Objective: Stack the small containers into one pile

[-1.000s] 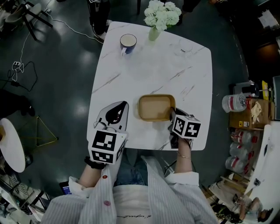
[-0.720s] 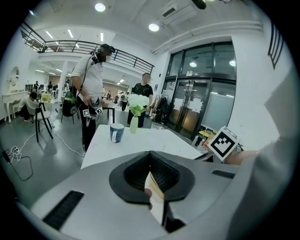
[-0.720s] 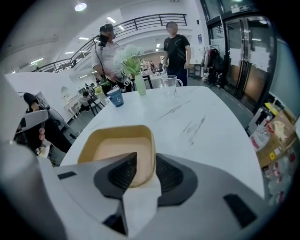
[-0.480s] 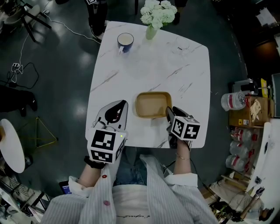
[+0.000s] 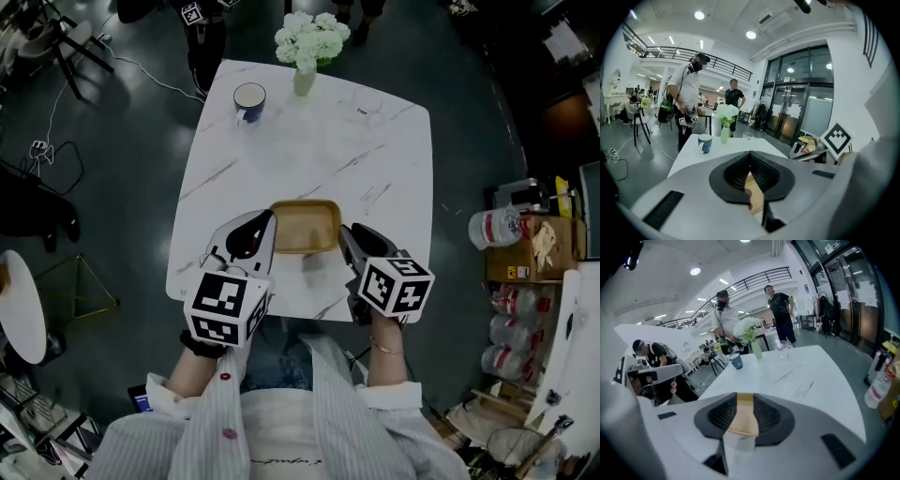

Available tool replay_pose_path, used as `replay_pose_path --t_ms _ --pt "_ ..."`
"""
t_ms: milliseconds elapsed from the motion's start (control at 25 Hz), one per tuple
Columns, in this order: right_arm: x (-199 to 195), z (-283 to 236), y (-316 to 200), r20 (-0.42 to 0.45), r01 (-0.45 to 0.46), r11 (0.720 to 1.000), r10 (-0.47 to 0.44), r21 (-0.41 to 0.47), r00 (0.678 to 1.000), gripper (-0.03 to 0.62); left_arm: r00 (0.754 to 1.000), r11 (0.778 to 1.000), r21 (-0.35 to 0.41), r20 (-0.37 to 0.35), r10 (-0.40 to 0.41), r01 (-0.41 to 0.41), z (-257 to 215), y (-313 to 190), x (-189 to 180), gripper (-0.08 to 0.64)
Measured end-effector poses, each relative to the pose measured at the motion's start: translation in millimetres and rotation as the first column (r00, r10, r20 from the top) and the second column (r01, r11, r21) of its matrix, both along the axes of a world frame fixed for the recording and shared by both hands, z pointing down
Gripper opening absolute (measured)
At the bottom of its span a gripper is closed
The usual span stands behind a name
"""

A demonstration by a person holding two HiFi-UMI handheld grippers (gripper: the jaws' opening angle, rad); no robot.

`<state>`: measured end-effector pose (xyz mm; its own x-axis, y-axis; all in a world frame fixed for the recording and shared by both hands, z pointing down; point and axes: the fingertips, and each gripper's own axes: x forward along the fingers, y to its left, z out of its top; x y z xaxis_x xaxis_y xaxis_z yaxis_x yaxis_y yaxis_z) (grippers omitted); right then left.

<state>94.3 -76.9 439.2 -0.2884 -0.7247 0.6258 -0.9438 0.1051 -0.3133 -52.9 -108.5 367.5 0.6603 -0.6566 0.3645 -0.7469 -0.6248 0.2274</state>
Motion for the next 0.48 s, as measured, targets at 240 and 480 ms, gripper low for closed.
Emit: replay_pose_path --t_ms 240,480 --pt "2.3 -63.5 2.9 -0.009 0.113 0.979 -0.113 0.168 0.994 0.061 0.999 0.998 0.051 -0.034 0.031 -0.030 -31.7 16.7 50.1 0.017" --pt "8.1 -108.1 18.7 -0.058 0.201 0.930 -0.193 0.308 0.980 0.029 0.996 0.991 0.113 -0.043 0.073 -0.068 -60.7 38.8 93.2 0.017"
